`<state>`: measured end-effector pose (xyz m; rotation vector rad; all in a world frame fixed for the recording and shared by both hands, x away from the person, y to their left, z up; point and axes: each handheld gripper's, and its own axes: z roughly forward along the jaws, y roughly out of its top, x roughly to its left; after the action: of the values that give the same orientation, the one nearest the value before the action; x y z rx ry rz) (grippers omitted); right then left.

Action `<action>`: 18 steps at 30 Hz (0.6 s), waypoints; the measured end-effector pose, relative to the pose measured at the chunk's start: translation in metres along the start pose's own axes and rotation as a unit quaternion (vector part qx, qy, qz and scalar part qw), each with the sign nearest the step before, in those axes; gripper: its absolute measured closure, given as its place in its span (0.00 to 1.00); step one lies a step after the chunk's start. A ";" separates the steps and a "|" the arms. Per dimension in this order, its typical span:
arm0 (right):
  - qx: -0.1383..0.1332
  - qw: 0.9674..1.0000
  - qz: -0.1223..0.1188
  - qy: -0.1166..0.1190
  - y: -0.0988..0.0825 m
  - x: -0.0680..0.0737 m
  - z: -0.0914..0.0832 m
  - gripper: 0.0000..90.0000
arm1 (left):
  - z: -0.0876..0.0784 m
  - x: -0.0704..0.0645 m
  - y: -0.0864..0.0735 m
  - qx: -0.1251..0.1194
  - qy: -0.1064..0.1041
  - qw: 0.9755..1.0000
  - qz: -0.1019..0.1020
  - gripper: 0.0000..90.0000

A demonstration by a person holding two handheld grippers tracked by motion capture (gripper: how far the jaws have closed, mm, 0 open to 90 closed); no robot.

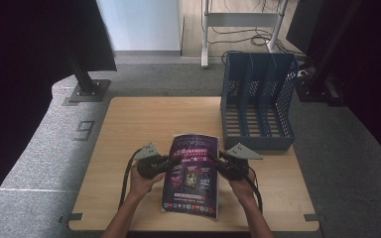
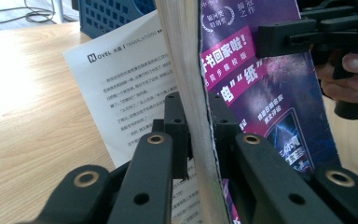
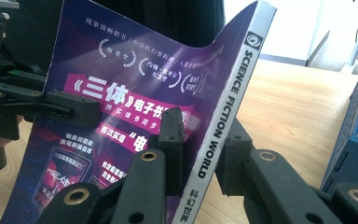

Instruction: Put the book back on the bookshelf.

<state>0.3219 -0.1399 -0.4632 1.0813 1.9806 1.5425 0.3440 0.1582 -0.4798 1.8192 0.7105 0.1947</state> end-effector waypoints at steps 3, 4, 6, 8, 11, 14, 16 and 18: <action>-0.003 1.000 -0.001 0.000 0.001 0.001 -0.001 0.83 | 0.000 -0.001 0.001 -0.002 0.002 1.000 0.004 0.92; -0.005 1.000 -0.003 -0.001 0.002 0.001 -0.002 0.83 | -0.001 -0.001 0.001 -0.004 0.002 1.000 0.005 0.92; -0.007 1.000 -0.003 0.000 0.003 0.002 -0.003 0.83 | -0.001 -0.002 0.002 -0.009 0.002 1.000 0.008 0.92; -0.010 1.000 -0.004 0.001 0.004 0.003 -0.004 0.83 | -0.003 -0.003 0.003 -0.012 0.002 1.000 0.012 0.93; -0.017 1.000 -0.005 0.003 0.007 0.004 -0.008 0.83 | -0.005 -0.004 0.008 -0.016 0.004 1.000 0.018 0.93; -0.022 1.000 -0.007 0.004 0.009 0.005 -0.010 0.84 | -0.007 -0.006 0.012 -0.021 0.008 0.999 0.025 0.94; -0.027 1.000 -0.011 0.007 0.011 0.006 -0.011 0.84 | -0.008 -0.006 0.014 -0.023 0.010 0.999 0.028 0.94; -0.029 0.999 -0.012 0.007 0.012 0.007 -0.011 0.84 | -0.009 -0.005 0.016 -0.025 0.013 0.999 0.029 0.94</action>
<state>0.3136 -0.1405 -0.4478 1.0229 1.9382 1.5900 0.3412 0.1593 -0.4612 1.7932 0.6653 0.2721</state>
